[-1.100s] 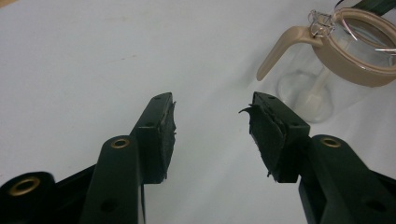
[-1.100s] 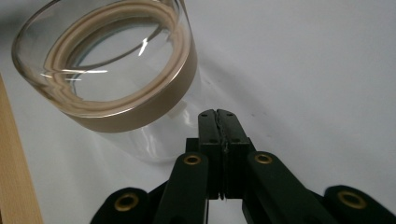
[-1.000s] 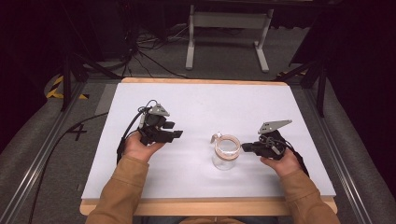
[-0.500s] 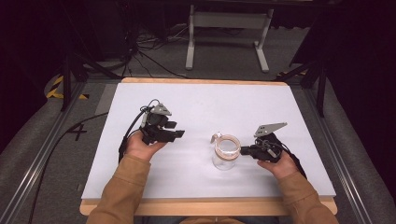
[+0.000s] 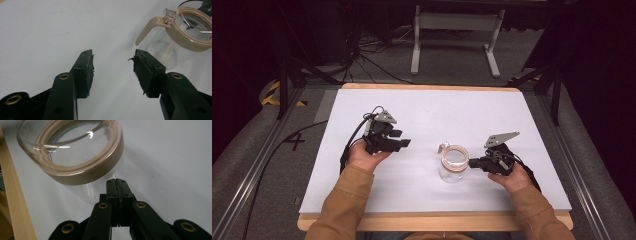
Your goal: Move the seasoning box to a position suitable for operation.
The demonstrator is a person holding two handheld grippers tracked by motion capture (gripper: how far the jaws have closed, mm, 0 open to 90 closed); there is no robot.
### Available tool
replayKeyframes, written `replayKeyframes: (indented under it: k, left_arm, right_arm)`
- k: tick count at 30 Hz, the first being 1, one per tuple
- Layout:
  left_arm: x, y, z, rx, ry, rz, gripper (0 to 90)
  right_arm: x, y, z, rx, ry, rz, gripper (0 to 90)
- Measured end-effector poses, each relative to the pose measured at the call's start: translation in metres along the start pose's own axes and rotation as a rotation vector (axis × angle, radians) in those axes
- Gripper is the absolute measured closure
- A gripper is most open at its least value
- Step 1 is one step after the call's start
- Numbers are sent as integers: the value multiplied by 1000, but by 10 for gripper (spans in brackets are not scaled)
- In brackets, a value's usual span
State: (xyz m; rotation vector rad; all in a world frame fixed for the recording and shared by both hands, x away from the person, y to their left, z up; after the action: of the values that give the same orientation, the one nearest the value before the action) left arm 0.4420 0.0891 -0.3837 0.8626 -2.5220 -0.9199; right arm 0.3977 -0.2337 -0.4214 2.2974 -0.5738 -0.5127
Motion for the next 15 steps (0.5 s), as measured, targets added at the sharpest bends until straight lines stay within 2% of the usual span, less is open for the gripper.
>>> replayKeyframes:
  k: [4, 9, 15]
  left_arm:
    - [0, 0, 0, -2, -3, 0, 503]
    - [0, -2, -1, -5, -8, 4, 503]
    - [1, -2, -1, 0, -4, 7, 504]
  right_arm:
    - [-2, 0, 0, -1, -1, -20, 899]
    - [-6, -3, 0, -9, 19, -41, 899]
    - [-7, -3, 1, -19, 10, -57, 900]
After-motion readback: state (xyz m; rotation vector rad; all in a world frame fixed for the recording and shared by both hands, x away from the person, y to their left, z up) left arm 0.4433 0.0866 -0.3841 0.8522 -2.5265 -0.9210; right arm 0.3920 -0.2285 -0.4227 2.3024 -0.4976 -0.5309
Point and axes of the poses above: each handheld gripper's, and its own axes: y roughly backward along the jaws, z roughly out of its underside, x roughly to its right, the point moved 4 cm from there along -y, roughly forward along the jaws, and after that the axes turned 4 degrees about -z, right-handed, at the moved point
